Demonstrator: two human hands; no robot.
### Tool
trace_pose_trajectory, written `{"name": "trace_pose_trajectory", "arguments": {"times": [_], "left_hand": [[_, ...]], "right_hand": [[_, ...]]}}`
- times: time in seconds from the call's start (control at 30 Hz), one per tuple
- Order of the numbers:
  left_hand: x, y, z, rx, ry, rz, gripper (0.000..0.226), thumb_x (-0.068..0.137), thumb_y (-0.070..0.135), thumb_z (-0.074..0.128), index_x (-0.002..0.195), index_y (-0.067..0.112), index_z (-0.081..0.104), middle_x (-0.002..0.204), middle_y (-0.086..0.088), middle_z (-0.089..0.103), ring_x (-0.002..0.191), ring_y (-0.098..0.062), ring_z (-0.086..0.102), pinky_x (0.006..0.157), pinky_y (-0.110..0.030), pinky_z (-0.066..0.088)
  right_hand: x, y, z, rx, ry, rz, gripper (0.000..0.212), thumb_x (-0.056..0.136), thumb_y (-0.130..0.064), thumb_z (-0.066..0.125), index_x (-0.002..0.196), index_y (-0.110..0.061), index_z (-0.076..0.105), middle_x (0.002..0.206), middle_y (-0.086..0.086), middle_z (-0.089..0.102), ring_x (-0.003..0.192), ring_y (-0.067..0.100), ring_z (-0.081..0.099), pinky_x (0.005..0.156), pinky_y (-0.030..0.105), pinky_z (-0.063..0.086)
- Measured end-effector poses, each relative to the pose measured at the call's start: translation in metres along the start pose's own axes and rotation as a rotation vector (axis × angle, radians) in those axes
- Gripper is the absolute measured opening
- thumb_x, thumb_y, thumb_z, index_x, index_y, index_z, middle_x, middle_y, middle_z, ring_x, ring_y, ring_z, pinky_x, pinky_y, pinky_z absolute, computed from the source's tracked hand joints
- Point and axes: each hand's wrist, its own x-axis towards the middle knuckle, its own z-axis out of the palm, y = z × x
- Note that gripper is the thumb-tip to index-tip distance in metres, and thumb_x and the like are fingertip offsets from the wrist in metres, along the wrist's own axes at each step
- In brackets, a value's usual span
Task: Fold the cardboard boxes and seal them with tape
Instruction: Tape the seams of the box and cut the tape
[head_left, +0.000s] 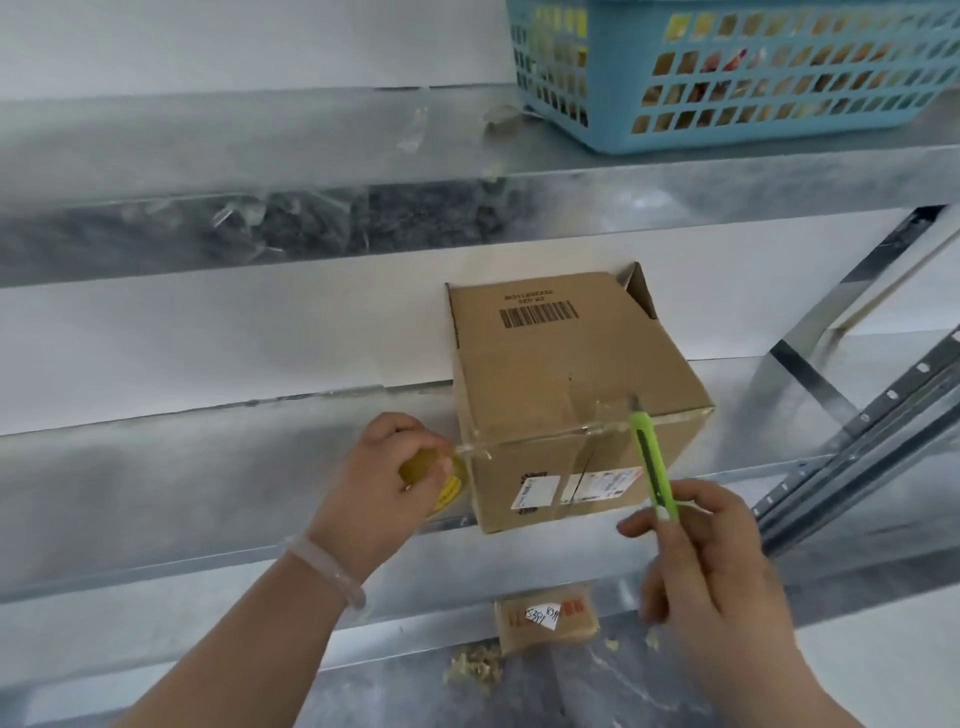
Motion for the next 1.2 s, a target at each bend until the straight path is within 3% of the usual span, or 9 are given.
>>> {"name": "trace_pose_trajectory", "arguments": {"times": [0.1,0.17,0.27,0.37,0.67,0.9,1.03,1.2], "left_hand": [[0.000,0.002,0.000,-0.030,0.049,-0.026,0.016,0.082,0.024,0.068,0.086,0.036,0.058,0.095,0.018,0.053,0.092,0.002,0.050,0.071,-0.008,0.035],[0.000,0.001,0.003,-0.024,0.070,-0.015,0.015,0.082,0.024,0.069,0.080,0.035,0.058,0.092,0.016,0.054,0.089,0.000,0.051,0.071,-0.014,0.039],[-0.001,0.000,0.006,-0.057,0.071,-0.004,0.015,0.081,0.022,0.069,0.077,0.034,0.061,0.092,0.016,0.055,0.090,0.001,0.052,0.074,-0.012,0.039],[-0.001,0.003,0.007,-0.074,0.078,-0.011,0.012,0.081,0.019,0.069,0.078,0.030,0.064,0.094,0.017,0.054,0.091,0.001,0.052,0.075,-0.008,0.039],[0.000,0.007,0.009,-0.111,0.104,-0.045,0.008,0.080,0.018,0.070,0.078,0.026,0.069,0.098,0.017,0.054,0.092,0.001,0.053,0.076,-0.007,0.039],[0.002,0.009,0.007,-0.096,0.129,-0.031,0.016,0.080,0.015,0.071,0.074,0.029,0.067,0.095,0.018,0.053,0.092,0.003,0.052,0.073,0.000,0.034],[0.000,0.008,0.006,-0.072,0.124,-0.042,0.016,0.081,0.015,0.070,0.075,0.029,0.065,0.097,0.020,0.051,0.091,0.004,0.052,0.071,-0.001,0.035],[0.001,0.009,0.007,-0.071,0.133,-0.053,0.019,0.083,0.015,0.068,0.074,0.031,0.063,0.098,0.021,0.050,0.090,0.005,0.052,0.071,-0.001,0.036]], "right_hand": [[-0.005,-0.015,0.021,-0.211,-0.193,-0.125,0.061,0.093,-0.022,0.049,0.113,-0.074,0.023,0.092,-0.023,0.064,0.063,0.008,0.064,0.059,0.019,0.048],[-0.006,-0.022,0.037,-0.289,-0.307,-0.158,0.070,0.096,-0.026,0.045,0.124,-0.078,0.008,0.088,-0.029,0.054,0.078,0.009,0.060,0.068,0.025,0.046],[-0.003,-0.028,0.057,-0.388,-0.364,-0.231,0.073,0.100,-0.023,0.038,0.143,-0.062,-0.006,0.095,-0.017,0.047,0.080,0.016,0.054,0.071,0.033,0.046],[0.004,-0.032,0.067,-0.518,-0.383,-0.181,0.071,0.103,-0.023,0.032,0.146,-0.051,-0.017,0.107,-0.008,0.045,0.077,0.015,0.049,0.064,0.028,0.040],[0.013,-0.026,0.082,-0.767,-0.411,-0.123,0.082,0.098,-0.012,0.039,0.150,-0.037,-0.019,0.113,0.003,0.047,0.071,0.023,0.046,0.061,0.030,0.042],[0.021,-0.025,0.087,-0.790,-0.407,-0.084,0.086,0.097,-0.009,0.040,0.149,-0.038,-0.022,0.118,0.001,0.046,0.074,0.021,0.044,0.062,0.029,0.044],[0.021,-0.022,0.085,-0.743,-0.412,-0.108,0.077,0.101,-0.015,0.036,0.150,-0.040,-0.019,0.117,0.000,0.047,0.075,0.020,0.043,0.054,0.024,0.036],[0.029,-0.019,0.085,-0.722,-0.430,-0.149,0.077,0.101,-0.016,0.035,0.150,-0.040,-0.019,0.118,0.001,0.048,0.080,0.018,0.041,0.066,0.029,0.041]]}}
